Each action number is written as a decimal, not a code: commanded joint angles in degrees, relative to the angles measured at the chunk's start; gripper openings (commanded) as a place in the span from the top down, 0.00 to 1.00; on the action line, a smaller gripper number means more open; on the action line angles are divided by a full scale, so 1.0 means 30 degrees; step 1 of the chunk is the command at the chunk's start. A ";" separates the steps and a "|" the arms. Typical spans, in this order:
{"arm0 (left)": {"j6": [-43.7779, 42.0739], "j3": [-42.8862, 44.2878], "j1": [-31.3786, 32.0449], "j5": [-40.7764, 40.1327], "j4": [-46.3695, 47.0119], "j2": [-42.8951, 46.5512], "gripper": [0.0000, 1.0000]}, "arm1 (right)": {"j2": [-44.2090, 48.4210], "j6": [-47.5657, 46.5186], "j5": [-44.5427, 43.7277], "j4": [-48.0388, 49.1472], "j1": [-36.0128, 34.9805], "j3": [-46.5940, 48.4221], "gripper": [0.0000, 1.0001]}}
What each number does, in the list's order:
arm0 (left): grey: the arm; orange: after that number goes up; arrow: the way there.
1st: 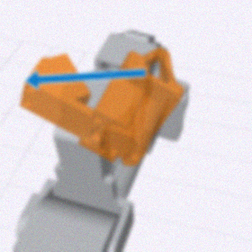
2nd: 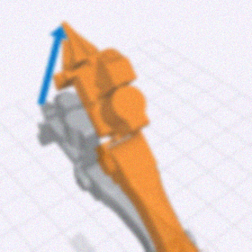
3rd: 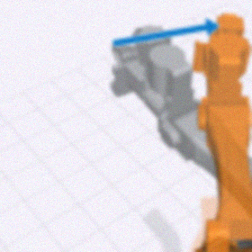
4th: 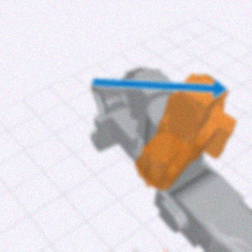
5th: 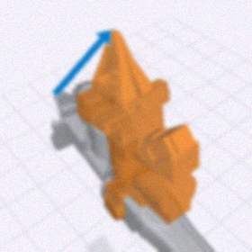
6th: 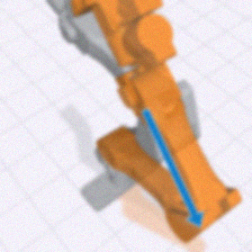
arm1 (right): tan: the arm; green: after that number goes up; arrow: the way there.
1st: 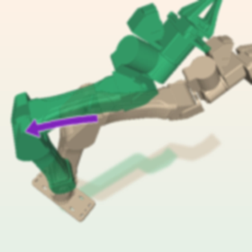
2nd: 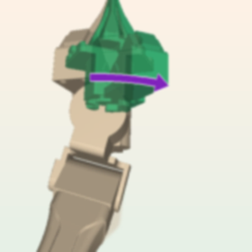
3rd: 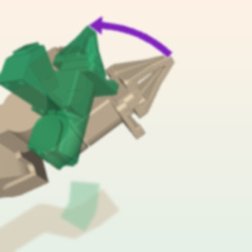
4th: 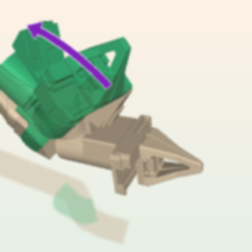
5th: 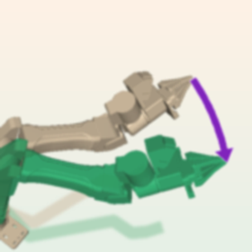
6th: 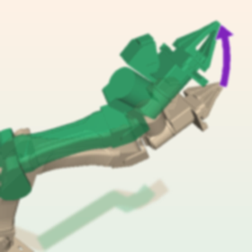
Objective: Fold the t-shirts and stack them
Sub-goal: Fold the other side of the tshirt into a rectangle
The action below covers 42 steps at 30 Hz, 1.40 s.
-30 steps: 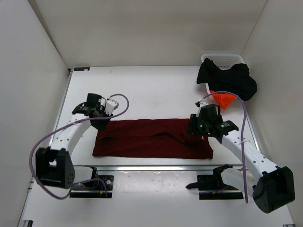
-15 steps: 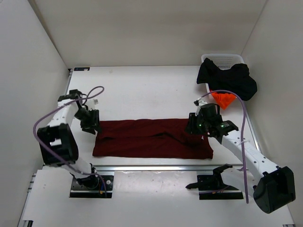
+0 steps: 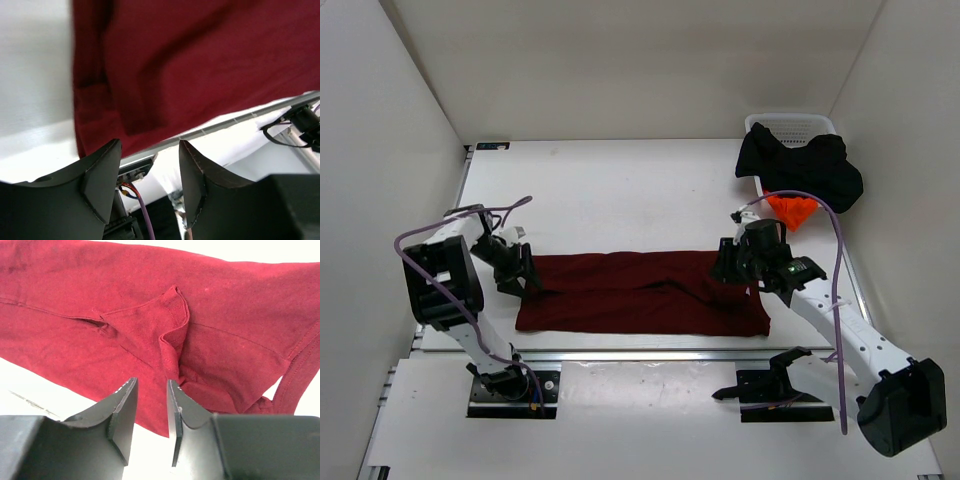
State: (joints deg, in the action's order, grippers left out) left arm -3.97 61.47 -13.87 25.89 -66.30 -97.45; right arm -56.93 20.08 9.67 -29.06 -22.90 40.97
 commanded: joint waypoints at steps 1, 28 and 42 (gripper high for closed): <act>0.0151 0.0574 0.0021 -0.0193 0.0099 -0.0710 0.39 | -0.0154 0.0543 -0.0323 0.0692 -0.0365 0.0376 0.73; -0.0289 0.2156 0.1224 -0.1451 0.0333 -0.3142 0.92 | -0.3781 -0.0801 -0.3100 -0.0714 -0.0892 0.2512 0.63; -0.0582 0.2740 0.2248 -0.2769 0.0567 -0.2176 0.97 | -0.7422 -0.0395 -0.1878 -0.2706 -0.0455 0.4451 0.60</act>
State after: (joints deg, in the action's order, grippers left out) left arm -5.08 67.61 -7.49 18.90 -65.73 -107.26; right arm -79.94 17.85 1.96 -35.03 -24.93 54.43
